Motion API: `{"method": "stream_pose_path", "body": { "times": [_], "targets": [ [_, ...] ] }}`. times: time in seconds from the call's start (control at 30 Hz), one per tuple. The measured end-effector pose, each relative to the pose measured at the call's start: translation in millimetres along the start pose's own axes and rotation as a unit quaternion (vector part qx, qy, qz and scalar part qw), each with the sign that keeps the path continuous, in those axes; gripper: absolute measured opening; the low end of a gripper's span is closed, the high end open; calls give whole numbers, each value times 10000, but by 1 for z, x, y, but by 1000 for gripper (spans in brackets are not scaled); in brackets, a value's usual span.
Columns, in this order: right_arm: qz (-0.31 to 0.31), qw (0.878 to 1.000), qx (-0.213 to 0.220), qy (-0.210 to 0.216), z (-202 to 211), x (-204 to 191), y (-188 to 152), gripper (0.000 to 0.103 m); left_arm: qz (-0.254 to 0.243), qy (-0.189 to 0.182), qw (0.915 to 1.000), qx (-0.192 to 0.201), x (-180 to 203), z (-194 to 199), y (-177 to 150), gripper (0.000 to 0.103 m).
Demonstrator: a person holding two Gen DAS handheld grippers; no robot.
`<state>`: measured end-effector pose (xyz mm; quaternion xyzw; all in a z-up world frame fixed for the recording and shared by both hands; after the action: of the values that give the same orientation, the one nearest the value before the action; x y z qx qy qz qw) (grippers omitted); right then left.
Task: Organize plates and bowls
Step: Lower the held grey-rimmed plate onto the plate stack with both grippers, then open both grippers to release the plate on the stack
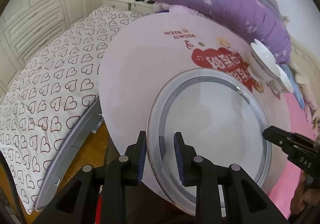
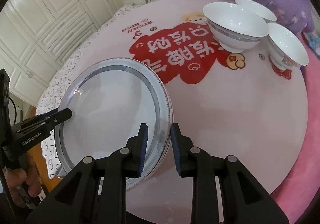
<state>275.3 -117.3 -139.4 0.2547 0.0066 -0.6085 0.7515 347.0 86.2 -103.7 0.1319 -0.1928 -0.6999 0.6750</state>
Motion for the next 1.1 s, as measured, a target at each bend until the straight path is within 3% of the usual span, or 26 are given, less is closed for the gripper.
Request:
{"method": "stream_pose_path", "body": {
  "times": [0.17, 0.23, 0.3, 0.33, 0.37, 0.4, 0.43, 0.53, 0.77, 1.1],
  "targets": [
    [-39, 10000, 9, 28, 1, -1, -1, 25, -21, 1, 10000, -14, -1, 0, -1, 23],
    [-45, 10000, 12, 35, 0, -1, -1, 26, -8, -27, 10000, -21, 0, 1, -1, 30],
    [-68, 10000, 16, 54, 0, -1, -1, 30, -19, -17, 10000, -8, 1, 3, 0, 61],
    [-92, 9999, 35, 69, 0, 0, 0, 42, -36, 33, 10000, 58, 1, 5, 2, 71],
    [-111, 9999, 66, 71, 1, 1, 1, 60, -51, 91, 9999, 110, 2, 8, 3, 89],
    [-139, 9998, 112, 83, 1, 2, 2, 71, -58, 149, 9997, 180, 3, 11, 4, 96],
    [-182, 9996, 193, 116, 3, 3, 4, 88, -74, 194, 9994, 295, 4, 16, 7, 97],
    [-223, 9992, 322, 119, 6, 6, 7, 103, -148, 219, 9990, 353, 11, 20, 8, 102],
    [-461, 9969, 607, 190, 17, 13, 16, 103, -181, 140, 9979, 614, 23, 38, 15, 102],
    [-691, 9880, 1352, 294, 58, 28, 41, 103, -291, -146, 9927, 1162, 48, 71, 36, 102]
  ]
}}
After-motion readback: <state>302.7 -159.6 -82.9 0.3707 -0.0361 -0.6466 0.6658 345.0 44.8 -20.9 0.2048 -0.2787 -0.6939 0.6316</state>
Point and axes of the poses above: each gripper's, at about its wrist camera, not at the fingertips, and z roughly against the way its jaws point, x to its right, y to its top, the point moved 5 cm from there along -z, roughly the way its jaws point, and after that the axes turned 13 degrees about -z, right-handed, at the moved point
